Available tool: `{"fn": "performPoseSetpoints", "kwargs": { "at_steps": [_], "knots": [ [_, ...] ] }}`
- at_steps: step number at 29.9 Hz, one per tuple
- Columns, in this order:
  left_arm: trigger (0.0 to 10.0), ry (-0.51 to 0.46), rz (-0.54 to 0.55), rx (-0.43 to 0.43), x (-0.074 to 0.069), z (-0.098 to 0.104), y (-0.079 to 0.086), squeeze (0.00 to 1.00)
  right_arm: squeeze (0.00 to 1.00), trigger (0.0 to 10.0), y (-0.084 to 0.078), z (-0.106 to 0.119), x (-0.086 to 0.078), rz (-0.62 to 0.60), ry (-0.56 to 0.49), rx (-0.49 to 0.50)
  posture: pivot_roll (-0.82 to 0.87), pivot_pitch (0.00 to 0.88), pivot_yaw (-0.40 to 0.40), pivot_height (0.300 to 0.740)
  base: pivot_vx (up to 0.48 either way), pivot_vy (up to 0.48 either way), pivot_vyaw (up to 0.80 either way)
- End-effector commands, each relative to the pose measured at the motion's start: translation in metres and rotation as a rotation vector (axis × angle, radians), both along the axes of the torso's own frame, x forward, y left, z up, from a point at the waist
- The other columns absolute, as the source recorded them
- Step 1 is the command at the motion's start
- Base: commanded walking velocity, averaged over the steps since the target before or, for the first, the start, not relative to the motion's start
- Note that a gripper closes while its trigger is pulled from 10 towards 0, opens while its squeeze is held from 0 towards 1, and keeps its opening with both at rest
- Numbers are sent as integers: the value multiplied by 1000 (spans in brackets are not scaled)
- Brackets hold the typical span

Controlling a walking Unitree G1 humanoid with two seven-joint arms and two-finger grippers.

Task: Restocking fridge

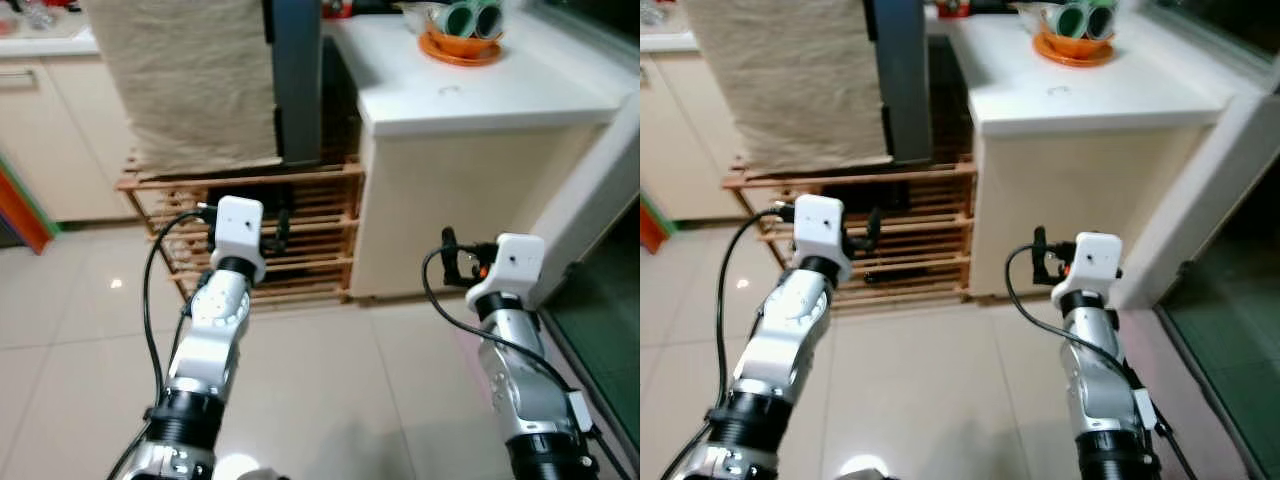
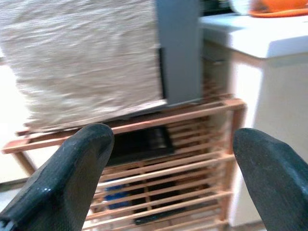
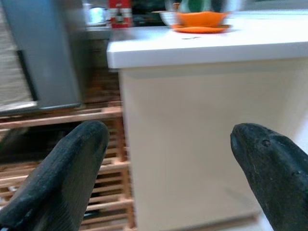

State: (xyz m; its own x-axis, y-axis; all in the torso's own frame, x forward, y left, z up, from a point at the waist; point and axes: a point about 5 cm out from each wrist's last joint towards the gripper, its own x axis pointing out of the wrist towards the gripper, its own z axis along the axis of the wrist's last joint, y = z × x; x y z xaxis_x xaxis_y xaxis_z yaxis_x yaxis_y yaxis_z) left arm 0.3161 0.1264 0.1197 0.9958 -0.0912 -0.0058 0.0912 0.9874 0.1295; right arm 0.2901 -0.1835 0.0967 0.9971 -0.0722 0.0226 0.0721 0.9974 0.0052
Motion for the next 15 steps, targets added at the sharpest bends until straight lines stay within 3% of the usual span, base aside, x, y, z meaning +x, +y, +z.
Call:
{"fn": "performPoseSetpoints", "kwargs": {
  "at_steps": [1, 6, 15],
  "knots": [
    [10000, 2, 20, 1, 1, 0, 6, 0, 0, 10000, 6, 0, 2, 16, 3, 7, 17, 19, 32, 740, 480, 0, 731],
    [10000, 3, 5, -5, 3, 0, 4, 0, 0, 10000, 4, -2, 2, 8, 4, -2, 15, 18, 33, 740, 480, 0, 654],
    [10000, 8, -5, 6, 3, -1, 4, 0, 0, 10000, 6, -4, 3, 3, 12, 2, 24, 19, 33, 740, 480, 0, 0]
  ]
}}
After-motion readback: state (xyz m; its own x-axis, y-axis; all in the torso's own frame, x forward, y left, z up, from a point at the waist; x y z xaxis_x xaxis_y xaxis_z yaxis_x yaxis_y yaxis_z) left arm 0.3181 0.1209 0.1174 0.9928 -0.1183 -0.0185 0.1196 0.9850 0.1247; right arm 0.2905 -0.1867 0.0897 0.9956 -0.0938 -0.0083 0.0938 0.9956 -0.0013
